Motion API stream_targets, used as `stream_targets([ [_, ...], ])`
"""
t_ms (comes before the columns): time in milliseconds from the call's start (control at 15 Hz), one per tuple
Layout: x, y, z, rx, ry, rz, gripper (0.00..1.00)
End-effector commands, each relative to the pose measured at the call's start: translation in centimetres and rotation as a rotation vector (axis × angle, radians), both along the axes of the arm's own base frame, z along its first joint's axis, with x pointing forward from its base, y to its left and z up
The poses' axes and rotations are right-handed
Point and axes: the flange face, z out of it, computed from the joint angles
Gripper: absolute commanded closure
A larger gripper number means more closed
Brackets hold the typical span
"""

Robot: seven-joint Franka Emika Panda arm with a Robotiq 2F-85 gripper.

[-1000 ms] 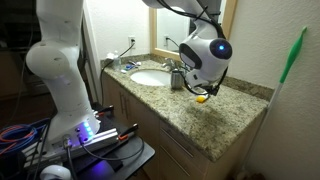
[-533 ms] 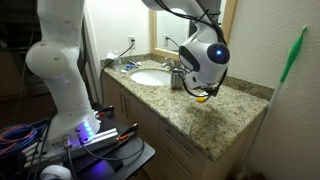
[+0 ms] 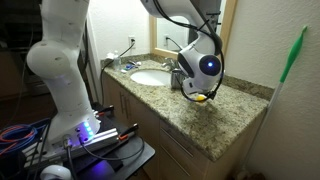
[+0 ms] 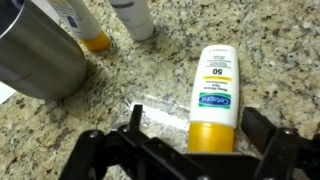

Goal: Pick up the white bottle with the yellow lid and move it to the bottom right side of the counter and place it upright

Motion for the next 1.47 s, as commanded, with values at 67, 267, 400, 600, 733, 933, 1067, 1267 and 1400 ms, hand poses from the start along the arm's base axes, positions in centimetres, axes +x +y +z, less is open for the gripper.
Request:
stream_targets([
  [67,0.1,-0.1,0.3,-0.001,-0.002,0.0,0.0],
  [267,0.6,-0.3,-1.1,-0.007,0.016,-0.018,0.0],
  [400,0.8,-0.4,-1.6,-0.013,0.024,-0.026,0.0],
  [600,0.9,-0.9,-1.7,-0.024,0.029,-0.033,0.0],
  [733,1.0,-1.0,-1.8,-0.022,0.036,-0.026,0.27],
  [933,0.8,-1.5,-1.8,-0.034,0.041,-0.035,0.47],
  [1067,0.6,-1.6,-1.9,-0.046,0.047,-0.038,0.61],
  [1267,0.6,-1.3,-2.2,-0.054,0.058,-0.036,0.81],
  [1400,0.7,-1.1,-2.4,-0.052,0.063,-0.029,0.86],
])
